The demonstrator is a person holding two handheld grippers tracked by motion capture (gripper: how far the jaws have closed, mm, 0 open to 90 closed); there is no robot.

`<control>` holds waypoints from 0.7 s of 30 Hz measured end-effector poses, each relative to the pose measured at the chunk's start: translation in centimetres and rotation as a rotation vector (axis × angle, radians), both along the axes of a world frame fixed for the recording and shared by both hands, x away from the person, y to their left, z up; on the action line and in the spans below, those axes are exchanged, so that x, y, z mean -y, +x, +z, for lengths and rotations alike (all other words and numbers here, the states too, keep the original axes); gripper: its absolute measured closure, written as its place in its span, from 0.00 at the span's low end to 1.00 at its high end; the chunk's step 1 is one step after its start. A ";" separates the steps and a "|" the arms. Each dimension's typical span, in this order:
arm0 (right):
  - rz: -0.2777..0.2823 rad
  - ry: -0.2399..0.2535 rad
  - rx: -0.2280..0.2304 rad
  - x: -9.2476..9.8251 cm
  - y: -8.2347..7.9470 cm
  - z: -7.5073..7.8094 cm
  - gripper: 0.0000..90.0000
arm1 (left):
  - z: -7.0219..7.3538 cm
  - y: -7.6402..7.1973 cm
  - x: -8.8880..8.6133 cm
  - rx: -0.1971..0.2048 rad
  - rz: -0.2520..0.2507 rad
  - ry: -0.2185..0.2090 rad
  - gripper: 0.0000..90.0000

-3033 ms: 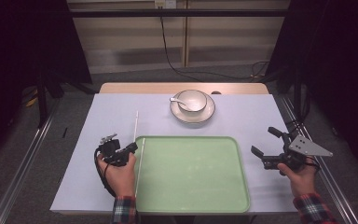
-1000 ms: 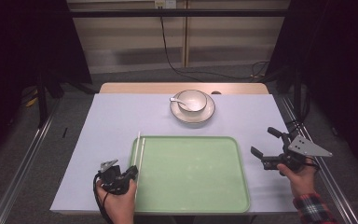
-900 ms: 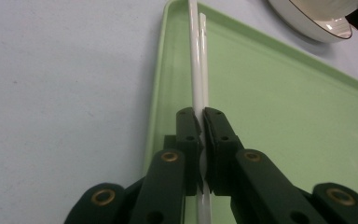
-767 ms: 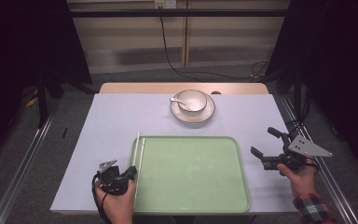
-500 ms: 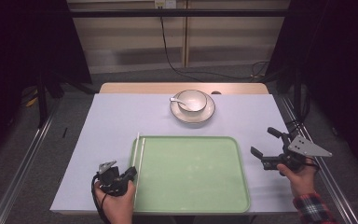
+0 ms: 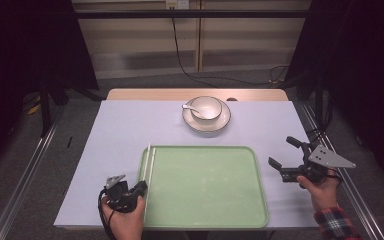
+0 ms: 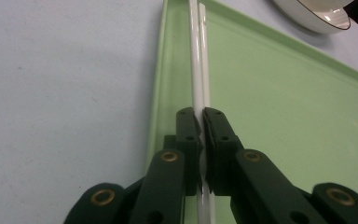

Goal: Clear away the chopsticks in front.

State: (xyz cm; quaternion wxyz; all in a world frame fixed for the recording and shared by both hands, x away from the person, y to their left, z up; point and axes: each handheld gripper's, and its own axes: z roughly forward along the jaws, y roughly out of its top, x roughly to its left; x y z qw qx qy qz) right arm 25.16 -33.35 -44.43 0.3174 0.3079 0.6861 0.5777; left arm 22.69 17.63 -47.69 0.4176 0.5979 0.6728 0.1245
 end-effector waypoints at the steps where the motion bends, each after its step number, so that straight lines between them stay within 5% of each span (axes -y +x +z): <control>1: 0.000 0.001 0.000 0.0 0.0 0.0 0.04 | 0.0 0.0 0.0 -0.003 0.002 0.006 0.95; 21: 0.008 -0.008 0.004 -0.2 0.1 0.0 0.04 | -0.2 -0.5 0.2 -0.009 -0.007 0.016 0.95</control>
